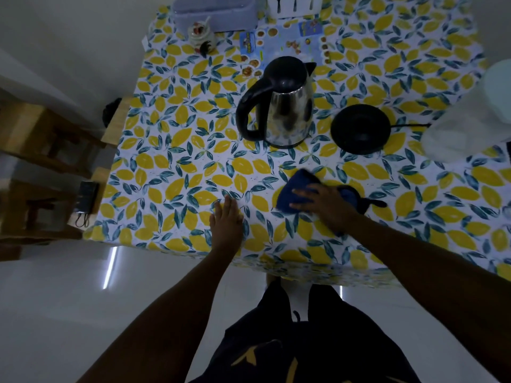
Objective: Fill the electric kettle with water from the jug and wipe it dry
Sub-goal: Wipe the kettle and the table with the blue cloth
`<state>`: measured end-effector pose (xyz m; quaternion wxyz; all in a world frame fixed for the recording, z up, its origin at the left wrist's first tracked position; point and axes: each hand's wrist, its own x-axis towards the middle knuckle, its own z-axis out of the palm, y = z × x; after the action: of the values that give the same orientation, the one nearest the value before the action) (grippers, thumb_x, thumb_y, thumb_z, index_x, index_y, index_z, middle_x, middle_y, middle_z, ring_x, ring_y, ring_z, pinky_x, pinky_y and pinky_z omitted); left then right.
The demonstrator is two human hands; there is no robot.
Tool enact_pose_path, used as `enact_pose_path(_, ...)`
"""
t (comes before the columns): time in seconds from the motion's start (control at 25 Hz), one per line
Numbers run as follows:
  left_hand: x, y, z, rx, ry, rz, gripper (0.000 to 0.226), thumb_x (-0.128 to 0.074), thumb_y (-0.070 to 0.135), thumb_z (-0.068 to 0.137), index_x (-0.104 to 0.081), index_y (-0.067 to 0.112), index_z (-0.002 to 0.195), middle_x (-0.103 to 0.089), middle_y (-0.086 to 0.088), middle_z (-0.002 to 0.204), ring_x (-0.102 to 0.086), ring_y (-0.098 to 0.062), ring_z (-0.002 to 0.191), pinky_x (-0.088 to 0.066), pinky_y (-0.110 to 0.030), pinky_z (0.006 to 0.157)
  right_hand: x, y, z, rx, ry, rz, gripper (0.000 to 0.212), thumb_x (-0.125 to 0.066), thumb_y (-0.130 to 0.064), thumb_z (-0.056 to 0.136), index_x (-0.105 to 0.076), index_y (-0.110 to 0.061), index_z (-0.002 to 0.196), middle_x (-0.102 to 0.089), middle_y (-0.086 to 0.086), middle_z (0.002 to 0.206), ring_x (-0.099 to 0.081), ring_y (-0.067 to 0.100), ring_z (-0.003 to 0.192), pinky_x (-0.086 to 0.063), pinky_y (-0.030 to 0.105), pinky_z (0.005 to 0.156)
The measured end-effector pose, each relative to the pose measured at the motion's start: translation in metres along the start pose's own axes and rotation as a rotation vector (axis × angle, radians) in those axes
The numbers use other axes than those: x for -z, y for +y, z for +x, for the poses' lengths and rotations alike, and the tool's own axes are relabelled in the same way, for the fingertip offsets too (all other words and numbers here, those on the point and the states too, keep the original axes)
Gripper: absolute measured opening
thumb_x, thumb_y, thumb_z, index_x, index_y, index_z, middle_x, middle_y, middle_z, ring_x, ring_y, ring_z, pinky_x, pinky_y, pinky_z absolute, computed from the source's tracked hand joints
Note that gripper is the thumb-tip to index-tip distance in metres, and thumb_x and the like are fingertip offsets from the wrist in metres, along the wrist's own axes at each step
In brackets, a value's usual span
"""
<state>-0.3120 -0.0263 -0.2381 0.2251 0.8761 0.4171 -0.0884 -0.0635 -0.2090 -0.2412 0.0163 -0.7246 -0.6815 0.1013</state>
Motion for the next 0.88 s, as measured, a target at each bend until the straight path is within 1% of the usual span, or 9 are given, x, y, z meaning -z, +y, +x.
enact_pose_path(0.08,-0.003,0.009,0.0,-0.085,-0.026,0.045,0.055,-0.034,0.026,0.101,-0.013,0.016,0.15,-0.004,-0.005,0.162,0.003,-0.032,0.147,-0.01,-0.055,0.117,0.011,0.019,-0.005,-0.25,0.015,-0.027,0.065,-0.064,-0.004,0.085,-0.045,-0.039,0.137,-0.034,-0.001,0.154,-0.035,0.04,0.133,-0.039,0.065,0.088)
enact_pose_path(0.16,-0.008,0.021,0.003,-0.213,-0.063,0.124,0.058,-0.036,0.028,0.1,-0.01,0.017,0.15,-0.002,-0.004,0.162,0.005,-0.031,0.147,-0.011,-0.056,0.117,0.008,0.027,-0.022,-0.4,0.078,-0.04,0.065,-0.068,-0.009,0.083,-0.045,-0.036,0.138,-0.039,0.003,0.151,-0.041,0.042,0.128,-0.044,0.064,0.083)
enact_pose_path(0.24,-0.014,0.037,0.005,-0.285,-0.105,0.148,0.058,-0.035,0.032,0.101,-0.01,0.017,0.151,-0.001,-0.002,0.162,0.006,-0.029,0.147,-0.007,-0.054,0.118,-0.005,0.026,-0.046,-0.54,0.104,-0.001,0.057,-0.059,-0.019,0.091,-0.038,-0.036,0.142,-0.034,0.002,0.154,-0.036,0.04,0.131,-0.04,0.067,0.089)
enact_pose_path(0.32,-0.019,0.05,0.007,-0.294,-0.119,0.133,0.057,-0.032,0.035,0.102,-0.009,0.017,0.151,0.001,-0.001,0.162,0.007,-0.029,0.147,-0.004,-0.052,0.118,-0.013,0.011,-0.066,-0.673,0.146,0.072,0.054,-0.053,-0.022,0.094,-0.035,-0.036,0.143,-0.03,0.0,0.156,-0.029,0.038,0.134,-0.036,0.068,0.092)
enact_pose_path(0.48,-0.026,0.049,0.007,-0.278,-0.083,0.128,0.057,-0.031,0.036,0.102,-0.01,0.018,0.151,0.0,0.0,0.161,0.007,-0.028,0.147,-0.005,-0.052,0.118,-0.018,-0.042,-0.057,-0.905,0.209,0.142,0.056,-0.057,-0.023,0.091,-0.039,-0.035,0.142,-0.028,0.002,0.157,-0.027,0.04,0.135,-0.035,0.066,0.09)
enact_pose_path(0.6,-0.028,0.048,0.007,-0.284,-0.069,0.123,0.057,-0.034,0.036,0.101,-0.012,0.018,0.151,-0.003,-0.001,0.161,0.005,-0.028,0.147,-0.006,-0.052,0.118,-0.023,-0.072,-0.022,-0.94,0.228,0.199,0.054,-0.056,-0.023,0.092,-0.039,-0.035,0.142,-0.024,0.002,0.158,-0.024,0.041,0.136,-0.034,0.065,0.091)
enact_pose_path(0.68,-0.029,0.047,0.007,-0.285,-0.058,0.116,0.057,-0.034,0.037,0.101,-0.013,0.019,0.151,-0.005,0.0,0.161,0.004,-0.027,0.148,-0.006,-0.052,0.117,-0.023,-0.062,-0.008,-0.886,0.196,0.234,0.056,-0.056,-0.021,0.092,-0.037,-0.036,0.142,-0.021,0.0,0.159,-0.021,0.04,0.137,-0.033,0.065,0.095)
enact_pose_path(0.76,-0.027,0.045,0.008,-0.293,-0.049,0.121,0.057,-0.033,0.038,0.1,-0.012,0.02,0.151,-0.006,0.0,0.161,0.003,-0.027,0.148,-0.006,-0.051,0.117,-0.019,-0.038,-0.008,-0.839,0.182,0.201,0.059,-0.057,-0.018,0.09,-0.038,-0.038,0.142,-0.025,0.0,0.158,-0.027,0.04,0.135,-0.036,0.065,0.094)
enact_pose_path(0.88,-0.027,0.043,0.008,-0.299,-0.051,0.12,0.059,-0.025,0.043,0.098,-0.012,0.02,0.151,-0.006,0.001,0.161,0.002,-0.027,0.148,-0.007,-0.05,0.117,-0.016,-0.023,-0.036,-0.881,0.171,0.134,0.061,-0.058,-0.018,0.089,-0.036,-0.038,0.143,-0.029,0.001,0.156,-0.03,0.039,0.134,-0.036,0.065,0.093)
